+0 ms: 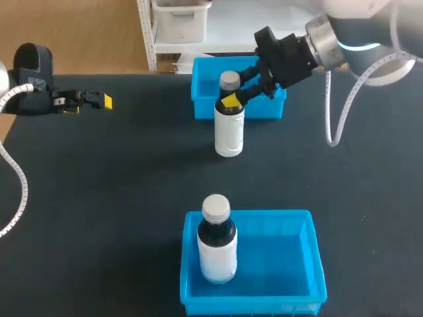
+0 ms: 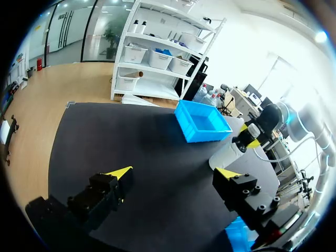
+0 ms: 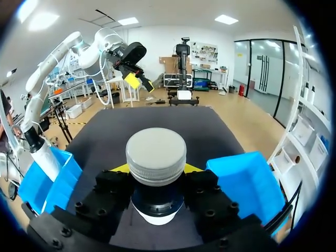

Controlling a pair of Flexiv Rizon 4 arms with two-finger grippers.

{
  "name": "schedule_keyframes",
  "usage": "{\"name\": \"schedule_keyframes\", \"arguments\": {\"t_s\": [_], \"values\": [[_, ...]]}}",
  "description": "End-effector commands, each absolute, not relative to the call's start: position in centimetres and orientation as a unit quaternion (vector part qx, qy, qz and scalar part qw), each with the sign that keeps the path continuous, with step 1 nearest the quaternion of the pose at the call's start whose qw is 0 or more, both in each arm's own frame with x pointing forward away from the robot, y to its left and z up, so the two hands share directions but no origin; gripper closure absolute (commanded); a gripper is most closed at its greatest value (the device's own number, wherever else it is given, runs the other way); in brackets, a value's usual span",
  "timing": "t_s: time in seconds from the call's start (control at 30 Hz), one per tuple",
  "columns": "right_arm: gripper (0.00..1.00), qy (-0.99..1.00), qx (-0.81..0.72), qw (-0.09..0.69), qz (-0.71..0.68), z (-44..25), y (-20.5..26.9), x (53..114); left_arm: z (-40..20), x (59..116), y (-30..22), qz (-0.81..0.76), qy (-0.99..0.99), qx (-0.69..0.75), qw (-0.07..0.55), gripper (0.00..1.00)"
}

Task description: Pick up the bottle, and place it in the far bin if it is heavy, or in the near bin if it is light.

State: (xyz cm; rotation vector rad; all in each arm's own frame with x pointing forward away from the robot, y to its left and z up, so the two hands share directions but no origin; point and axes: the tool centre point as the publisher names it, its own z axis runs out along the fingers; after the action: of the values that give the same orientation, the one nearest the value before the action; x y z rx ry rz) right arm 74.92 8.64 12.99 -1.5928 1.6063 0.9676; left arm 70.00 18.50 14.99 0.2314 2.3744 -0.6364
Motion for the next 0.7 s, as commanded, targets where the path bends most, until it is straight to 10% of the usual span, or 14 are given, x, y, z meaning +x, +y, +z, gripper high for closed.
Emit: {"name": "schedule_keyframes", "arguments": {"t_s": [0.03,0.7], "values": [[1.00,0.614,-0.614,0.336,0.364,14.8,8.0,74.6,15.0,70.0,18.5,-0.243,0.908,0.088,0.330,0.00],[1.00,0.624,-0.617,0.351,0.326,21.3,4.9,78.2,15.0,70.0,18.5,-0.243,0.908,0.088,0.330,0.00]]}}
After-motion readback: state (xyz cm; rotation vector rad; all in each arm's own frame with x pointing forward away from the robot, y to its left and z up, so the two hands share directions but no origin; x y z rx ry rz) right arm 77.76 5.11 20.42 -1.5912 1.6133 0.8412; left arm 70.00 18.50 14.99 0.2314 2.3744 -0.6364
